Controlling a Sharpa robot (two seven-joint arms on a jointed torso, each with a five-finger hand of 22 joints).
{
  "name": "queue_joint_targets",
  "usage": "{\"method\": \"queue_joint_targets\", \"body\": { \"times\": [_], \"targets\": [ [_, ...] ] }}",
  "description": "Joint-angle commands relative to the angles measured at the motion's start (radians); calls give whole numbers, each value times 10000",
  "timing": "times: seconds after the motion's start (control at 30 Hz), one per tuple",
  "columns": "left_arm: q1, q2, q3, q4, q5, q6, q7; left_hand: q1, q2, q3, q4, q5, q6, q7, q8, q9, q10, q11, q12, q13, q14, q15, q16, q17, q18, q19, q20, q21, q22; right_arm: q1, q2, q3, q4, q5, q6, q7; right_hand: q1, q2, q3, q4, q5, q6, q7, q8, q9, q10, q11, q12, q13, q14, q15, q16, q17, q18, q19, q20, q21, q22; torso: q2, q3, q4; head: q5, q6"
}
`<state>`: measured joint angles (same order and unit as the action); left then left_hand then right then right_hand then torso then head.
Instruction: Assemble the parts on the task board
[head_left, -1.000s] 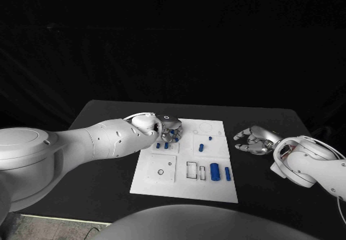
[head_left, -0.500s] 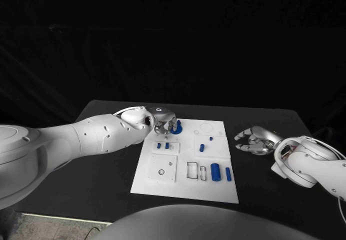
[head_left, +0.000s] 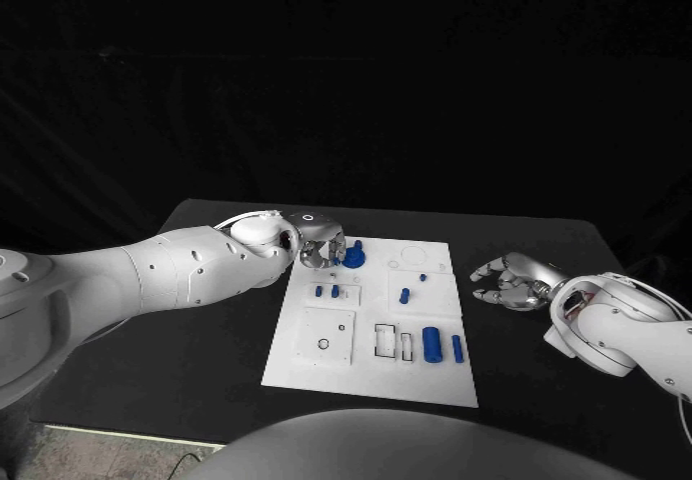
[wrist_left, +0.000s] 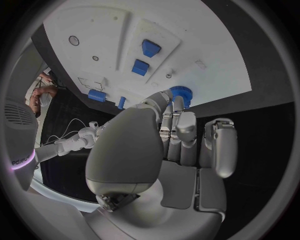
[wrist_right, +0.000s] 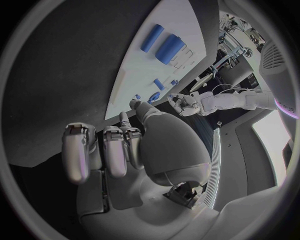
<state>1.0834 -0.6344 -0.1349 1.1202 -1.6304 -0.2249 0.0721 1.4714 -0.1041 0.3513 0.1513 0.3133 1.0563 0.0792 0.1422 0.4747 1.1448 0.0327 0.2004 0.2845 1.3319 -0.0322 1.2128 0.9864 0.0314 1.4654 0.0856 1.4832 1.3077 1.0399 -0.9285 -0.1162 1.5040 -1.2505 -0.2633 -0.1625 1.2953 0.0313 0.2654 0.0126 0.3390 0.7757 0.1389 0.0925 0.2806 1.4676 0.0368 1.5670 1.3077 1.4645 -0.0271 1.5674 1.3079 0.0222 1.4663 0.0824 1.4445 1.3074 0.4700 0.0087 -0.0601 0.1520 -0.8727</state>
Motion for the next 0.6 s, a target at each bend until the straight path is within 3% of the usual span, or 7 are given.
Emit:
{"method": "queue_joint_targets", "body": {
  "times": [0.03, 0.3, 0.6],
  "targets": [
    [-67, -7, -7, 29, 47, 295, -130, -97, -39, 39, 5, -59, -14, 65, -53, 14, -15, 6, -47, -15, 13, -5, 46, 103, -81, 391, -60, 36, 2320, -6, 2, 0, -7, -23, 149, -11, 57, -19, 76, 7, 65, 100, 0, -31, -17, 1032, 57, 38, 2631, 1063, 58, 34, 2629, 139, 311, 52, -65, 2152, 3, -7, -8, 22, 1],
    [-250, 72, -16, -156, 47, 309, -129, -100, -43, 38, 4, -66, -16, 66, -59, 9, -1, 5, -53, -23, 30, -2, 67, 127, -86, 407, -59, 56, 2327, -10, -5, -1, -22, -22, 134, -4, 57, -19, 76, 7, 65, 100, 0, -31, -17, 1032, 57, 38, 2631, 1063, 58, 34, 2629, 139, 311, 52, -65, 2152, 14, -6, -26, 21, 1],
    [-296, 106, -19, -320, 47, 339, -176, -86, -42, 44, -9, -67, -13, 66, -63, 3, 30, 1, -53, -28, 27, 1, 61, 107, -83, 398, -58, 45, 2323, -12, -14, -1, -18, -20, 142, -9, 57, -19, 76, 7, 65, 100, 0, -31, -17, 1032, 57, 38, 2631, 1063, 58, 34, 2629, 139, 311, 52, -65, 2152, 11, 1, -30, 21, 1]
  ]
}}
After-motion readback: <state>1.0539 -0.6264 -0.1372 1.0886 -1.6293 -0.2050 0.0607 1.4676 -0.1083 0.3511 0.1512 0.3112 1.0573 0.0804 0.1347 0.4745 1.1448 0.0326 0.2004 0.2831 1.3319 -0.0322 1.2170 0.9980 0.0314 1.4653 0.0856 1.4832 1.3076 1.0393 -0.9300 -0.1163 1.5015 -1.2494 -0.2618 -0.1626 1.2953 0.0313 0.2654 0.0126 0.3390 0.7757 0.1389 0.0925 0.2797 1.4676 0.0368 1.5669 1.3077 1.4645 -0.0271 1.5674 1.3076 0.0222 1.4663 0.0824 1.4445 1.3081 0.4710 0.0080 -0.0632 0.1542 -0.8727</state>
